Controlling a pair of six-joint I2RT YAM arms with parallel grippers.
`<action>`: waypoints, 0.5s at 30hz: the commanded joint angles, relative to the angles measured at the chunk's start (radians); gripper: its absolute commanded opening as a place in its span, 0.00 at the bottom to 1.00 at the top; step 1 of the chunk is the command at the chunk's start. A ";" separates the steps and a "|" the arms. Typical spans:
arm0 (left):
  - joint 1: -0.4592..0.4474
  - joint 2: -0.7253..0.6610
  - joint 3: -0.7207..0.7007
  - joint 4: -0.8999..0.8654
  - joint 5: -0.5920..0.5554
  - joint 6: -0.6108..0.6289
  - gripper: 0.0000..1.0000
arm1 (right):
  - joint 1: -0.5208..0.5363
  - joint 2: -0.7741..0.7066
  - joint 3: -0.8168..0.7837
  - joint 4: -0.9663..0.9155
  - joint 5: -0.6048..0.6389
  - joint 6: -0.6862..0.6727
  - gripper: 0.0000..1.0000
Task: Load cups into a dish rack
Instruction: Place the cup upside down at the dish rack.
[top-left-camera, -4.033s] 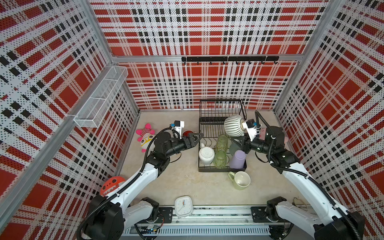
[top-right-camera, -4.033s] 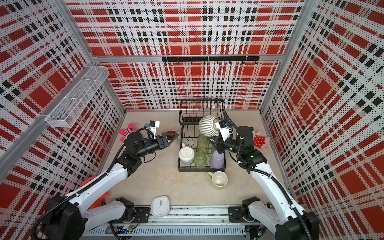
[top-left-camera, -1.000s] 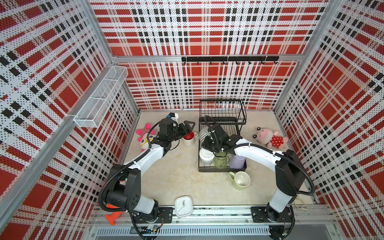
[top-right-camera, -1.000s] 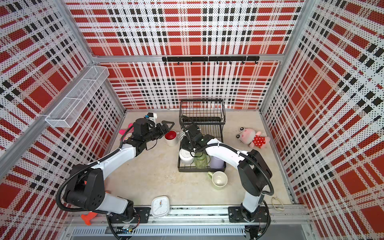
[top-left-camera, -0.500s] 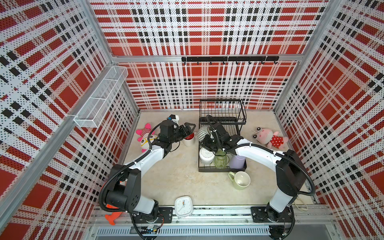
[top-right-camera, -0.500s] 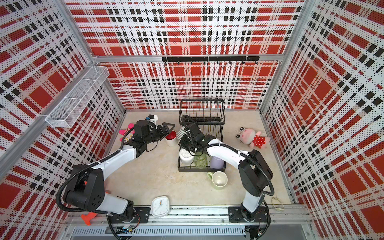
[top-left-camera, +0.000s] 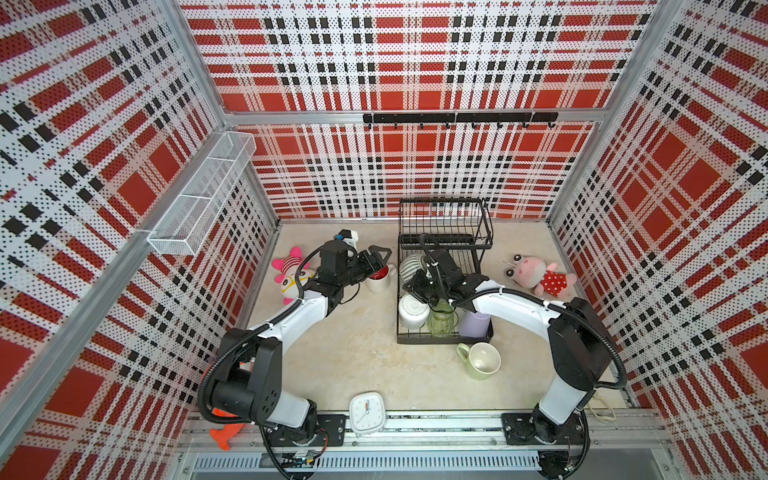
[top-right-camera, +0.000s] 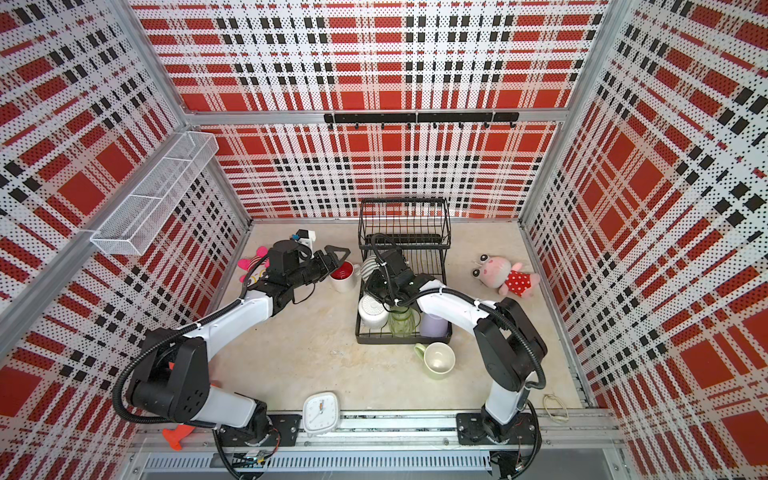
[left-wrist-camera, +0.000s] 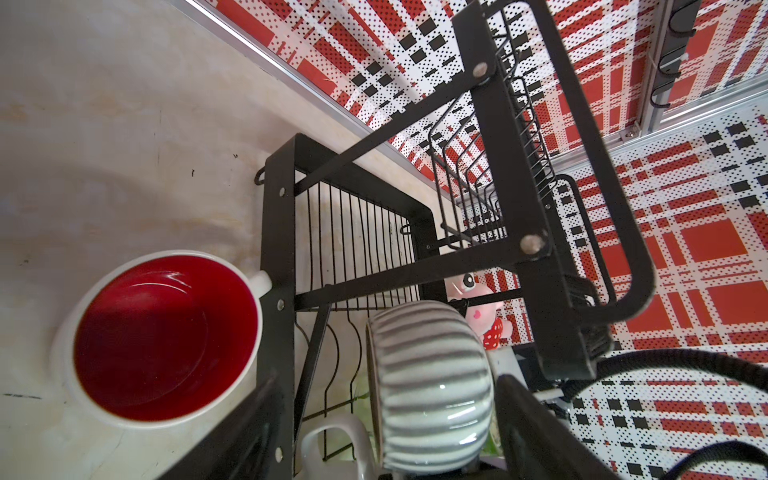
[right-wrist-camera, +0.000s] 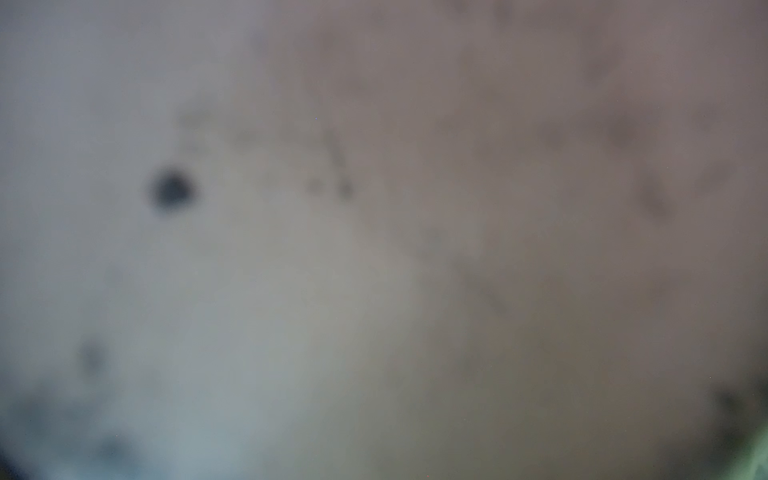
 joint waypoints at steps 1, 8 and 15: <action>-0.005 -0.015 -0.017 0.028 0.012 0.015 0.82 | -0.003 -0.028 0.064 0.063 0.026 -0.009 0.00; -0.029 -0.011 -0.035 0.046 0.003 0.011 0.81 | -0.025 -0.024 0.082 0.052 0.046 -0.024 0.00; -0.045 0.003 -0.031 0.055 -0.002 0.009 0.81 | -0.024 0.015 0.109 0.000 0.124 -0.067 0.00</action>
